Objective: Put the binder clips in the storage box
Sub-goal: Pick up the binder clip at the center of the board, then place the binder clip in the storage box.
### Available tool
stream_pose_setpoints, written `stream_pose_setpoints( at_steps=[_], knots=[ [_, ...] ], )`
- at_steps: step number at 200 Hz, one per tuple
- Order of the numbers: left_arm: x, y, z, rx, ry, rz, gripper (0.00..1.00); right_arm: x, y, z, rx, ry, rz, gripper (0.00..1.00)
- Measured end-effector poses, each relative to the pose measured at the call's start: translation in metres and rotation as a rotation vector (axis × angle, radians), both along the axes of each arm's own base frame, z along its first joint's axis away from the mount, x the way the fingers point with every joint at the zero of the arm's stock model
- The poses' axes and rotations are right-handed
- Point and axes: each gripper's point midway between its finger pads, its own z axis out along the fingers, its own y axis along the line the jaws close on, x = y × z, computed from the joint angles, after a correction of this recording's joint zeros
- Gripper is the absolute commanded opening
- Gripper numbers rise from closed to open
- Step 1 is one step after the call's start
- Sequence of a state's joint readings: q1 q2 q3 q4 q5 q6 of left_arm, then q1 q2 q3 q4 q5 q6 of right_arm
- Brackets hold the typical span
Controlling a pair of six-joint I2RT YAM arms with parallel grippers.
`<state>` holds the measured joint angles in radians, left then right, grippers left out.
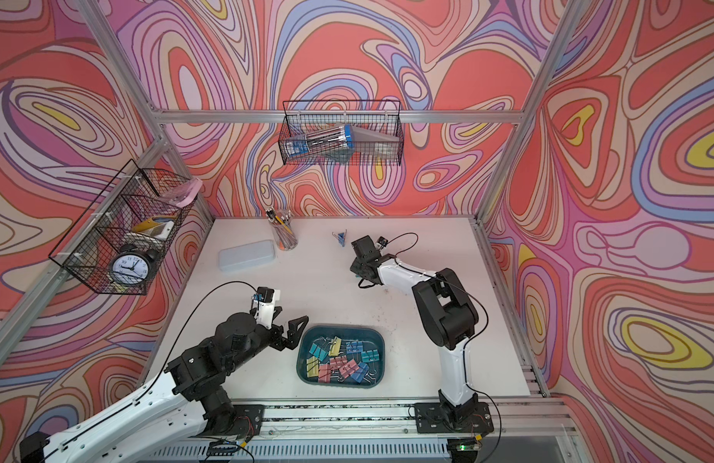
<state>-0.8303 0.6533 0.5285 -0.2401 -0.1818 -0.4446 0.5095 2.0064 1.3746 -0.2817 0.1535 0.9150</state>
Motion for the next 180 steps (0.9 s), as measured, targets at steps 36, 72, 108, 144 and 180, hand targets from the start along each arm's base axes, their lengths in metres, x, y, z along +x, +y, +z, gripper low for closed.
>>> stream_pose_setpoints(
  at_steps=[36, 72, 108, 144, 180],
  knots=[
    [-0.001, 0.002, 0.006, -0.016, -0.018, 0.004, 0.99, -0.009, 0.001, 0.007, -0.029, 0.011, 0.07, 0.0],
    [0.002, 0.007, 0.02, -0.043, -0.067, 0.029, 0.99, -0.039, 0.0, 0.067, -0.024, -0.055, 0.149, 0.0],
    [0.007, 0.006, 0.017, -0.021, -0.075, 0.039, 0.99, -0.096, 0.014, 0.162, 0.036, -0.207, 0.249, 0.0],
    [0.01, 0.003, 0.014, -0.002, -0.076, 0.038, 0.99, -0.171, 0.024, 0.186, 0.03, -0.192, 0.371, 0.0],
    [0.012, 0.0, 0.013, 0.0, -0.074, 0.033, 0.99, -0.237, 0.016, 0.148, -0.069, -0.033, 0.456, 0.0]
  ],
)
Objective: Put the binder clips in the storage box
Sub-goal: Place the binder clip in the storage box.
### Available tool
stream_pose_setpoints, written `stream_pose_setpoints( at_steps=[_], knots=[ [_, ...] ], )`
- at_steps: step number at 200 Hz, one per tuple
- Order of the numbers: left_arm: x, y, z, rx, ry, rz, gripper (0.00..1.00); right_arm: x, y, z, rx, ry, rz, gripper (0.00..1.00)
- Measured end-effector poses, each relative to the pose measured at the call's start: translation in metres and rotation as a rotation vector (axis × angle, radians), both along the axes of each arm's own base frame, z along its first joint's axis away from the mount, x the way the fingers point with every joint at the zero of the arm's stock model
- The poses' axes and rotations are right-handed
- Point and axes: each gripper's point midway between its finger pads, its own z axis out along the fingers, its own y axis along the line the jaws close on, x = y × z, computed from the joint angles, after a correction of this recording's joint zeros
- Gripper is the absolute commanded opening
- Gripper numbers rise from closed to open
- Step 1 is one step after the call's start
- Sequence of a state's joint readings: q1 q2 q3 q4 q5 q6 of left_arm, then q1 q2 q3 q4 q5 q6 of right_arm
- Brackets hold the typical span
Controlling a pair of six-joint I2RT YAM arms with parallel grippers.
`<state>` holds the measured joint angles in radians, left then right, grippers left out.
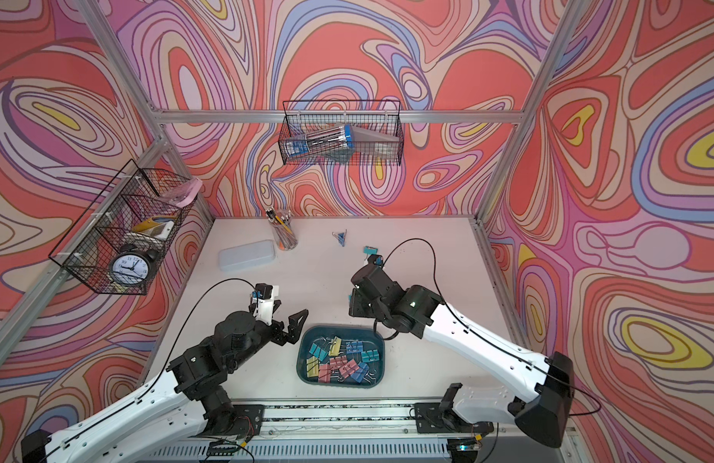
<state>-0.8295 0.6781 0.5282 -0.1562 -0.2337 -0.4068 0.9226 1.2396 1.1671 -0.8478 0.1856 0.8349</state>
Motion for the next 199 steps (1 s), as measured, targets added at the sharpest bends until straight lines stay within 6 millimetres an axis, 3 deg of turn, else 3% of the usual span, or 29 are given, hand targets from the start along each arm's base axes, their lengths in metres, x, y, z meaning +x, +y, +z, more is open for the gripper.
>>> stream_pose_setpoints(
  at_steps=[34, 67, 89, 111, 130, 151, 170, 199],
  knots=[
    [0.001, -0.004, -0.006, 0.009, 0.018, -0.01, 0.99, -0.035, -0.019, -0.056, -0.154, 0.139, 0.007, 0.0],
    [0.001, -0.01, -0.014, 0.015, 0.05, -0.03, 0.99, -0.044, -0.026, -0.101, -0.24, 0.223, -0.005, 0.0],
    [0.002, -0.013, -0.021, 0.022, 0.075, -0.032, 0.99, -0.046, -0.023, -0.116, -0.226, 0.238, -0.009, 0.0],
    [0.004, -0.019, -0.026, 0.033, 0.103, -0.04, 0.99, -0.045, -0.014, -0.117, -0.185, 0.232, -0.009, 0.08],
    [0.007, -0.026, -0.029, 0.047, 0.127, -0.054, 0.99, -0.046, -0.015, -0.119, -0.183, 0.236, -0.018, 0.27],
    [0.017, -0.039, -0.025, 0.059, 0.149, -0.055, 0.95, -0.043, -0.02, -0.112, -0.178, 0.21, -0.046, 0.4],
    [0.033, -0.057, -0.018, 0.066, 0.171, -0.055, 0.88, -0.035, -0.03, -0.089, -0.165, 0.139, -0.089, 0.48],
    [0.065, -0.096, -0.015, 0.065, 0.233, -0.053, 0.74, -0.011, -0.048, -0.033, -0.087, -0.023, -0.203, 0.53]
  ],
)
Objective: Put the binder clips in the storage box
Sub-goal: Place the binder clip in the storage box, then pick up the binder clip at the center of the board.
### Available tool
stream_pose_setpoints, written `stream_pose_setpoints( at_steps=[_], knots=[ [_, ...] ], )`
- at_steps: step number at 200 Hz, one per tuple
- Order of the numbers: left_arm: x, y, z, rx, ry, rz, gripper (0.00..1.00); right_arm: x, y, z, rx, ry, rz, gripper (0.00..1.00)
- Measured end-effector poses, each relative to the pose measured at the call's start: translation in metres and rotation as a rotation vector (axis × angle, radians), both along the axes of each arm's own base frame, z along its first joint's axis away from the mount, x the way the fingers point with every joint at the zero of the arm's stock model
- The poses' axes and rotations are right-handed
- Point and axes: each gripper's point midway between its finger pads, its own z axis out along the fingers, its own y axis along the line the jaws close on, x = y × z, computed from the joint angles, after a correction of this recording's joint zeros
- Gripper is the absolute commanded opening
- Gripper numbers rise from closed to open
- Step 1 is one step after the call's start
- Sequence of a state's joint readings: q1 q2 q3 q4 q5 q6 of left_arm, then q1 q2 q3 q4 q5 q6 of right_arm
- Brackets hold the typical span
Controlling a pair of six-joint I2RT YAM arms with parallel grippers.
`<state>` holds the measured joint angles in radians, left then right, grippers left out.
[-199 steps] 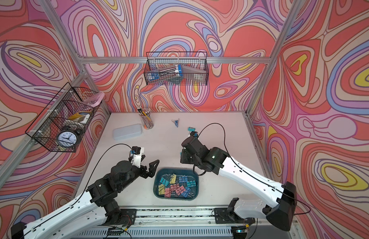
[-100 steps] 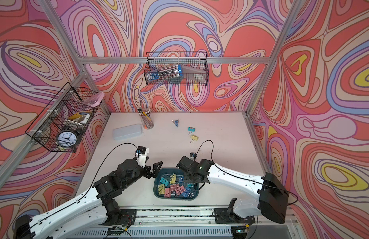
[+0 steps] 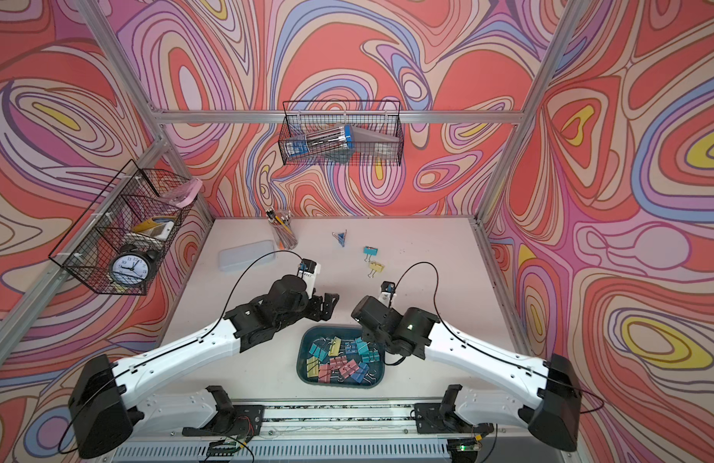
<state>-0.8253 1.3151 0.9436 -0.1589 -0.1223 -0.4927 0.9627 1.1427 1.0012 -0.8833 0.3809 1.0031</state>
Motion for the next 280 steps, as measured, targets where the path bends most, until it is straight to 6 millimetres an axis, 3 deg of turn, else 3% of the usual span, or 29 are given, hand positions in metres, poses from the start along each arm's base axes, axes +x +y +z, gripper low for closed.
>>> stream_pose_setpoints(
  at_steps=[25, 47, 69, 104, 131, 149, 191, 231, 280],
  knots=[
    [0.029, -0.035, -0.012, -0.015, 0.07, 0.01, 0.67, 0.029, -0.03, 0.023, 0.047, -0.075, -0.13, 0.57],
    [0.051, -0.063, -0.036, -0.024, 0.146, 0.015, 0.64, 0.051, -0.054, 0.025, 0.057, -0.094, -0.22, 0.77],
    [0.08, -0.088, -0.057, -0.061, 0.222, 0.038, 0.66, 0.061, -0.063, 0.021, 0.066, -0.094, -0.237, 0.9],
    [0.125, -0.107, -0.097, -0.213, 0.381, 0.121, 0.84, 0.069, -0.066, 0.012, 0.09, -0.088, -0.234, 0.91],
    [0.15, -0.11, -0.131, -0.309, 0.494, 0.194, 0.83, 0.071, -0.068, 0.005, 0.086, -0.08, -0.225, 0.91],
    [0.158, -0.116, -0.144, -0.342, 0.539, 0.219, 0.76, 0.071, -0.071, 0.002, 0.079, -0.076, -0.219, 0.91],
    [0.172, -0.136, -0.131, -0.431, 0.56, 0.219, 0.65, 0.072, -0.073, 0.0, 0.066, -0.072, -0.199, 0.91],
    [0.18, -0.141, -0.136, -0.484, 0.605, 0.247, 0.3, 0.072, -0.075, 0.001, 0.057, -0.077, -0.183, 0.91],
    [0.181, -0.145, -0.146, -0.499, 0.639, 0.255, 0.09, 0.067, -0.079, 0.006, 0.053, -0.085, -0.175, 0.91]
  ],
)
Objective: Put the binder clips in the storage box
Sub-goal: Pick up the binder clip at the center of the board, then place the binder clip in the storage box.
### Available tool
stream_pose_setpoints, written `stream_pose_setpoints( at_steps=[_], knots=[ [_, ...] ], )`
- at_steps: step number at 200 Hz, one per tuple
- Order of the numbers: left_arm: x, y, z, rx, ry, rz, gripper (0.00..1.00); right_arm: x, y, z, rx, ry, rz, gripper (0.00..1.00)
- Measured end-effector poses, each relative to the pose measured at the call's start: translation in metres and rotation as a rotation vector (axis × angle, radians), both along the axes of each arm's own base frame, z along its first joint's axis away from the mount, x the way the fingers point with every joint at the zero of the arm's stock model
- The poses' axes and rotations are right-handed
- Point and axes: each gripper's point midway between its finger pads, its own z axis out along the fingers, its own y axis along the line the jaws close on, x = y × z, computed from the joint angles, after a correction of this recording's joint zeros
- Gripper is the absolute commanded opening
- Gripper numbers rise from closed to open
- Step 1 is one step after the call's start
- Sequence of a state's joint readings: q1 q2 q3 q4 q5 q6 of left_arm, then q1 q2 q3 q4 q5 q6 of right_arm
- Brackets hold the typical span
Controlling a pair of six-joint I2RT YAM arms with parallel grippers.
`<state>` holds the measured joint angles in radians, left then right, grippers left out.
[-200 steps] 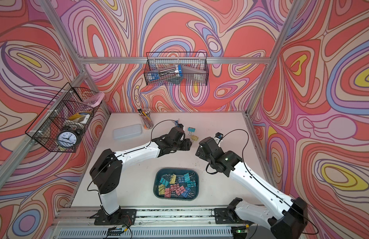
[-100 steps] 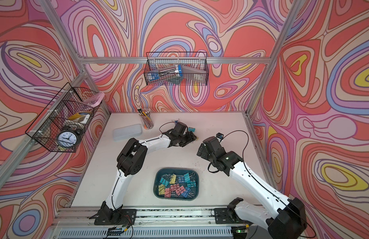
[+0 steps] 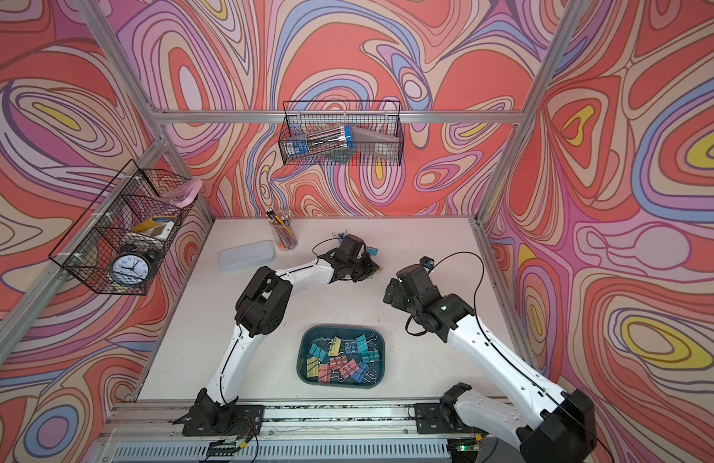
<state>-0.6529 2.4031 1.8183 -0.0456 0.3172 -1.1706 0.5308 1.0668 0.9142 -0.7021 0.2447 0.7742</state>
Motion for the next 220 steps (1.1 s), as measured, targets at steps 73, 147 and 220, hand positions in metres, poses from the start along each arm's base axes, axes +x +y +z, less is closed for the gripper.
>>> stream_pose_setpoints(
  at_steps=[73, 147, 220],
  knots=[
    [-0.02, 0.005, 0.009, 0.011, 0.018, -0.062, 0.0, -0.005, -0.003, 0.004, 0.004, -0.004, -0.001, 0.91],
    [-0.12, 0.014, 0.117, 0.249, -0.192, -0.293, 0.0, -0.013, -0.008, 0.007, 0.004, 0.002, -0.008, 0.91],
    [-0.258, 0.043, 0.16, 0.606, -0.463, -0.514, 0.0, -0.015, -0.018, 0.01, 0.014, -0.007, -0.077, 0.92]
  ],
)
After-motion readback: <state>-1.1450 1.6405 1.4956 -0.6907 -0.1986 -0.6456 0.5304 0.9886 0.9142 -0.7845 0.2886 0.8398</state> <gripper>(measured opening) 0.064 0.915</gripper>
